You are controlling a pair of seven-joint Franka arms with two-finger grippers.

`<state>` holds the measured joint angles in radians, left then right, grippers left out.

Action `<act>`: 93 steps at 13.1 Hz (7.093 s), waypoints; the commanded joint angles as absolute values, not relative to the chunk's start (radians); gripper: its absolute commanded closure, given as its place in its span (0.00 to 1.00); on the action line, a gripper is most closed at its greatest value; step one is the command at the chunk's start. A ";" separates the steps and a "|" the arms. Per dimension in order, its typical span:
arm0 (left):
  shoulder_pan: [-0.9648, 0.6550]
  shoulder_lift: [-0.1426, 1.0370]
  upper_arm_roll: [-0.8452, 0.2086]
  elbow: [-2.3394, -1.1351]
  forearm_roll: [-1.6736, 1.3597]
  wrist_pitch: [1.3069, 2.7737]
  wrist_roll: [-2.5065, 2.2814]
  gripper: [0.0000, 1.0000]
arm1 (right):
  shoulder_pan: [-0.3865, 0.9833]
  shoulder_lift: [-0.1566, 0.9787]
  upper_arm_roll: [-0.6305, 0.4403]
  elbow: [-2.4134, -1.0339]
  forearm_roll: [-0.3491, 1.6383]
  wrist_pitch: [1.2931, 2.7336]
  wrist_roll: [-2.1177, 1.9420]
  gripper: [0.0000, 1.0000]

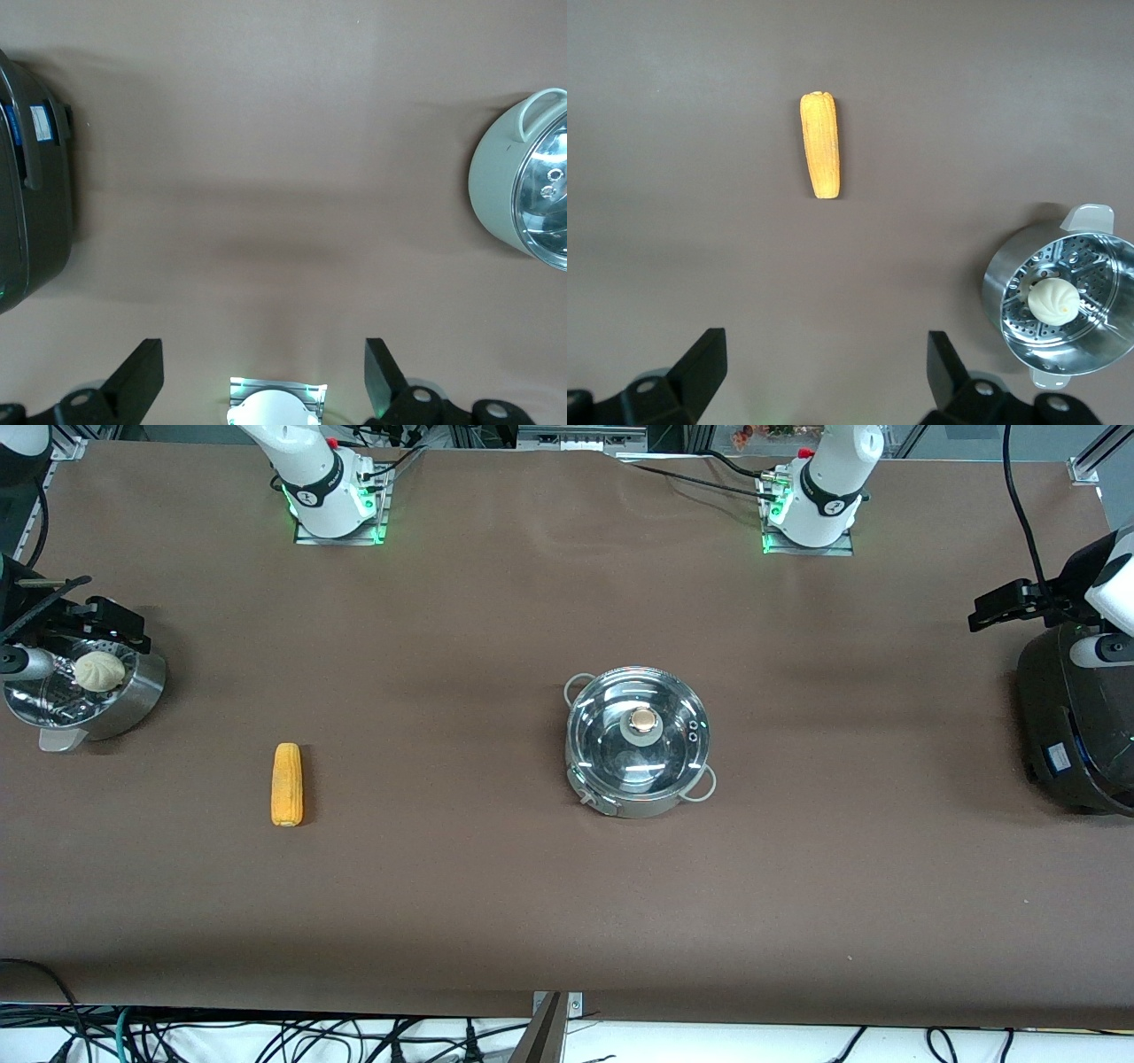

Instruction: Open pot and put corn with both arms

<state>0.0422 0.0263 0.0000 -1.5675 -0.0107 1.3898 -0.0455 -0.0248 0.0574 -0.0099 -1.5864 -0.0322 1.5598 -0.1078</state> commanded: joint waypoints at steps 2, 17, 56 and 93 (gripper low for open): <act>0.044 0.046 0.000 -1.528 -0.011 1.367 -0.026 0.00 | -0.029 0.067 -0.008 -1.560 -0.034 1.552 -0.097 0.00; 0.040 0.046 -0.002 -1.528 -0.011 1.367 -0.028 0.00 | -0.032 0.067 -0.011 -1.560 -0.034 1.554 -0.095 0.00; 0.032 0.058 -0.002 -1.528 -0.014 1.422 -0.014 0.00 | 0.023 0.543 0.008 -1.848 -0.014 2.393 -0.091 0.00; -0.287 0.495 -0.370 -1.588 0.069 1.988 -0.871 0.00 | 0.002 0.465 0.043 -1.853 -0.012 2.303 -0.158 0.97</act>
<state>-0.2867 0.4912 -0.3665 -1.5887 0.0432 1.9712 -0.8515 0.0107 0.5016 0.0271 -1.8831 -0.0246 2.3852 -0.1410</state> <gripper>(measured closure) 0.000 0.674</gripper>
